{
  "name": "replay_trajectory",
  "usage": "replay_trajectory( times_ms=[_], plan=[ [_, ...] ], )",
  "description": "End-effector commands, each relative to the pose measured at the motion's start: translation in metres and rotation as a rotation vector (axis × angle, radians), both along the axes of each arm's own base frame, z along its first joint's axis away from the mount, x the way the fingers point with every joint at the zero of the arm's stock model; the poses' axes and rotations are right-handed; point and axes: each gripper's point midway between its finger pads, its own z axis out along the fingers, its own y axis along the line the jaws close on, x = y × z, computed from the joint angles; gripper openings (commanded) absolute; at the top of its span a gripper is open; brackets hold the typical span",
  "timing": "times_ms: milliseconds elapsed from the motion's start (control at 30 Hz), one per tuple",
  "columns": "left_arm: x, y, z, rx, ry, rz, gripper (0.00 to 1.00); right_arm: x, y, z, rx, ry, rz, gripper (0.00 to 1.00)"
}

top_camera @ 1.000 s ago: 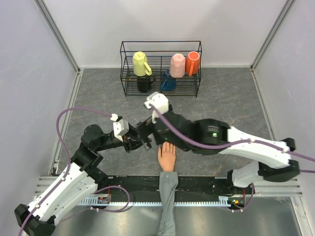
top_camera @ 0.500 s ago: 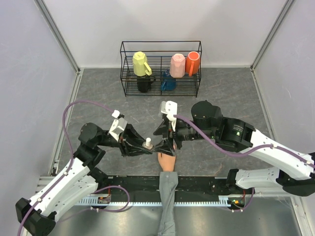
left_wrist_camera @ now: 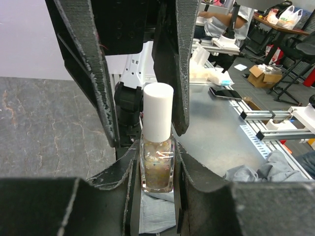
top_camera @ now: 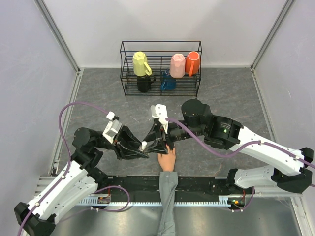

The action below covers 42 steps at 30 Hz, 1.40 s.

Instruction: Paint the nails

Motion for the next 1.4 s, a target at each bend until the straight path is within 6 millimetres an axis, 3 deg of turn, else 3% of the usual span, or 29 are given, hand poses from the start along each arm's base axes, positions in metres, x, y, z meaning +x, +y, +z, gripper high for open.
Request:
replay_trajectory(
  times_ms=[0, 233, 533, 567, 633, 667, 733, 767, 800, 833, 933, 967, 1067, 1100, 1133, 1167, 1200, 1233, 1300, 1333, 1367],
  plan=[
    [-0.008, 0.004, 0.015, -0.028, -0.032, -0.024, 0.02, -0.009, 0.002, 0.033, 0.102, -0.034, 0.064, 0.47],
    [-0.007, 0.004, 0.015, -0.030, -0.033, -0.021, 0.02, -0.015, 0.004, 0.032, 0.098, 0.021, 0.093, 0.45],
    [-0.008, 0.004, 0.014, -0.026, -0.036, -0.020, 0.02, -0.016, 0.011, 0.029, 0.089, 0.047, 0.104, 0.29],
    [-0.008, 0.004, 0.014, -0.026, -0.042, -0.017, 0.02, -0.015, 0.012, 0.028, 0.086, 0.052, 0.102, 0.21],
    [-0.006, 0.004, 0.013, -0.019, -0.034, -0.001, 0.02, -0.014, 0.012, 0.027, 0.083, 0.057, 0.095, 0.14],
    [-0.004, 0.004, 0.015, -0.023, -0.054, 0.016, 0.02, -0.012, 0.013, 0.026, 0.078, 0.064, 0.085, 0.05],
    [0.009, 0.003, 0.012, -0.008, -0.016, 0.107, 0.02, -0.010, 0.013, 0.023, 0.070, 0.074, 0.061, 0.00],
    [0.017, 0.004, 0.018, -0.018, -0.062, 0.168, 0.02, -0.002, 0.014, 0.020, 0.062, 0.082, 0.012, 0.00],
    [0.040, 0.005, 0.023, -0.029, -0.054, 0.304, 0.02, 0.003, 0.012, 0.020, 0.065, 0.080, -0.032, 0.00],
    [0.053, 0.008, 0.018, -0.004, -0.031, 0.387, 0.02, 0.013, 0.012, 0.011, 0.052, 0.088, -0.092, 0.00],
    [0.095, 0.029, 0.035, -0.067, -0.100, 0.685, 0.02, 0.050, 0.010, 0.008, 0.078, 0.098, -0.367, 0.00],
    [0.102, 0.035, 0.043, -0.099, -0.125, 0.740, 0.02, 0.080, 0.002, 0.007, 0.081, 0.066, -0.572, 0.00],
    [0.131, 0.044, 0.049, -0.095, -0.191, 0.884, 0.02, 0.067, 0.012, 0.003, 0.054, 0.061, -0.796, 0.00],
    [0.143, 0.047, 0.047, -0.079, -0.194, 0.937, 0.02, 0.089, 0.003, -0.008, 0.051, 0.085, -1.047, 0.00],
    [0.148, 0.048, 0.049, -0.067, -0.223, 0.956, 0.02, 0.089, 0.003, 0.010, 0.088, 0.097, -1.116, 0.00],
    [0.153, 0.049, 0.049, -0.056, -0.230, 0.976, 0.02, 0.073, 0.005, 0.003, 0.049, 0.083, -1.140, 0.00],
    [0.160, 0.048, 0.044, -0.034, -0.227, 0.990, 0.02, 0.079, 0.007, -0.006, 0.036, 0.022, -1.263, 0.00],
    [0.162, 0.048, 0.043, -0.028, -0.241, 0.997, 0.02, 0.073, 0.015, 0.014, 0.089, 0.071, -1.282, 0.00],
    [0.165, 0.047, 0.040, -0.023, -0.244, 1.001, 0.02, 0.069, 0.030, -0.007, -0.010, -0.006, -1.296, 0.00],
    [0.164, 0.047, 0.037, -0.020, -0.237, 1.000, 0.02, 0.069, 0.033, 0.005, 0.007, 0.011, -1.301, 0.00],
    [0.163, 0.047, 0.035, -0.020, -0.233, 0.993, 0.02, 0.068, 0.032, 0.001, -0.019, -0.010, -1.298, 0.00]
  ],
)
